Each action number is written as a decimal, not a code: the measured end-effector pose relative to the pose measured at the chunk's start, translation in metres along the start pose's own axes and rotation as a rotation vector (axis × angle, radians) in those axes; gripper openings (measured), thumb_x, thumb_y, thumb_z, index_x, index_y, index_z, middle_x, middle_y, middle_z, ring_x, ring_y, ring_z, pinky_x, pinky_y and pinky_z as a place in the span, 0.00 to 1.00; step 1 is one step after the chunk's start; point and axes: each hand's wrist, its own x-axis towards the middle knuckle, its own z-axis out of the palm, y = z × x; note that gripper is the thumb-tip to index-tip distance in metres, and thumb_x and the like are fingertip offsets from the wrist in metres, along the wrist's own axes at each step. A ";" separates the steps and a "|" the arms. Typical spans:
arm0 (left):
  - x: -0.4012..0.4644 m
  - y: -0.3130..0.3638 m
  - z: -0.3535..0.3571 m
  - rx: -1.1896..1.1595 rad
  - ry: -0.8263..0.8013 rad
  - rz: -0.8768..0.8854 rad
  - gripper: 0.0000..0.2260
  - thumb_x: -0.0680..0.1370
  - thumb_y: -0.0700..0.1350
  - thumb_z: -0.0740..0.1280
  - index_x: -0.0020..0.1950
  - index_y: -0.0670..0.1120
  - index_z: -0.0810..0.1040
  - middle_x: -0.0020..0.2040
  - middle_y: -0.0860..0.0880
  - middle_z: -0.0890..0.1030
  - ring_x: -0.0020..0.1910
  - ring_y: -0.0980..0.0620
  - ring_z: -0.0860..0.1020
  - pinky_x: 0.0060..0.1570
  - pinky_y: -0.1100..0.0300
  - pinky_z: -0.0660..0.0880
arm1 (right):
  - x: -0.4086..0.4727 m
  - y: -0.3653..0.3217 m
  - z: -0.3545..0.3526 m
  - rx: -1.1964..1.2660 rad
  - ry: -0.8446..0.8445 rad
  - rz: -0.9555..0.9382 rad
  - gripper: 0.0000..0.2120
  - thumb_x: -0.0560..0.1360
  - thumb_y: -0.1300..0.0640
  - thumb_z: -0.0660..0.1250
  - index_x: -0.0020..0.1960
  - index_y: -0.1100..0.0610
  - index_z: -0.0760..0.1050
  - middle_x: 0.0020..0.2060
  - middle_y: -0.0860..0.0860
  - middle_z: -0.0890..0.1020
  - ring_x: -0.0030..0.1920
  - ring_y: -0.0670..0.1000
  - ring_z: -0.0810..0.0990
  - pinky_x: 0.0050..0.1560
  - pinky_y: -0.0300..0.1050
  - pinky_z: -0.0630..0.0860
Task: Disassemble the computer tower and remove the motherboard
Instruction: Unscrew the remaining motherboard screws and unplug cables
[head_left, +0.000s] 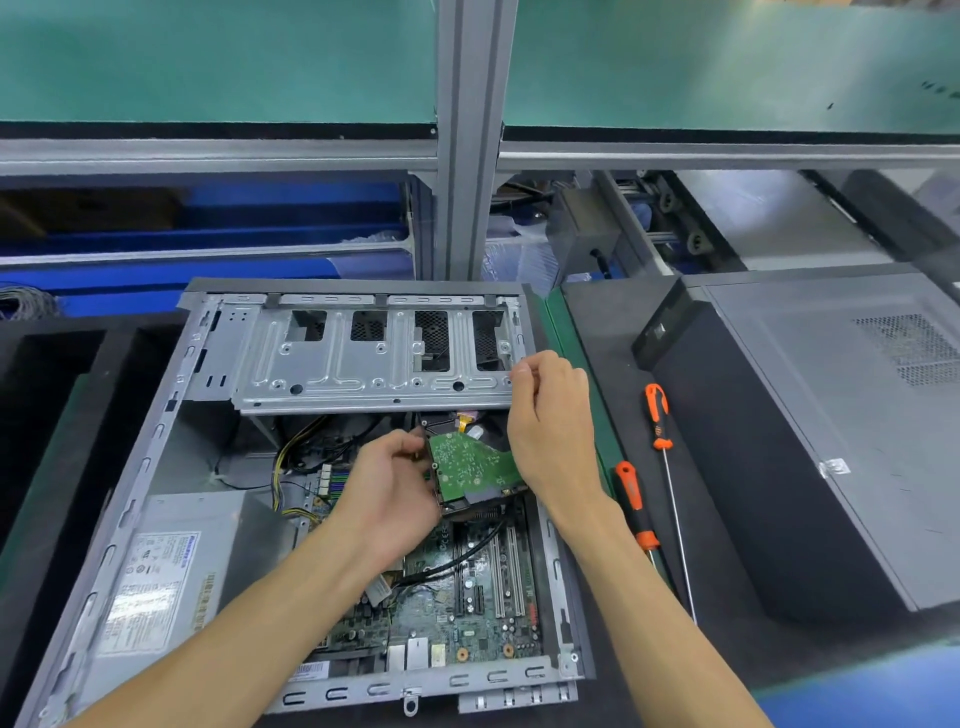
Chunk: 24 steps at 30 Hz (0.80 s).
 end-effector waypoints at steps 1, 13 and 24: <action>-0.001 0.001 -0.001 0.000 -0.021 -0.028 0.19 0.80 0.43 0.57 0.70 0.41 0.69 0.71 0.35 0.71 0.67 0.32 0.73 0.57 0.32 0.74 | 0.000 0.000 0.000 -0.002 0.000 -0.002 0.08 0.84 0.55 0.56 0.48 0.53 0.71 0.42 0.47 0.75 0.45 0.50 0.68 0.47 0.48 0.68; -0.010 0.019 -0.014 0.160 -0.077 -0.194 0.21 0.81 0.52 0.59 0.72 0.47 0.71 0.68 0.39 0.76 0.64 0.35 0.76 0.61 0.33 0.70 | 0.001 0.001 0.000 0.003 -0.021 0.001 0.09 0.84 0.54 0.56 0.47 0.52 0.71 0.41 0.46 0.75 0.45 0.50 0.68 0.47 0.48 0.67; -0.009 0.006 -0.008 0.183 -0.140 -0.133 0.18 0.66 0.27 0.69 0.51 0.45 0.78 0.59 0.34 0.80 0.58 0.27 0.77 0.54 0.30 0.74 | 0.002 0.003 -0.001 0.018 -0.034 0.017 0.10 0.84 0.54 0.56 0.47 0.52 0.73 0.39 0.44 0.74 0.45 0.47 0.66 0.45 0.43 0.62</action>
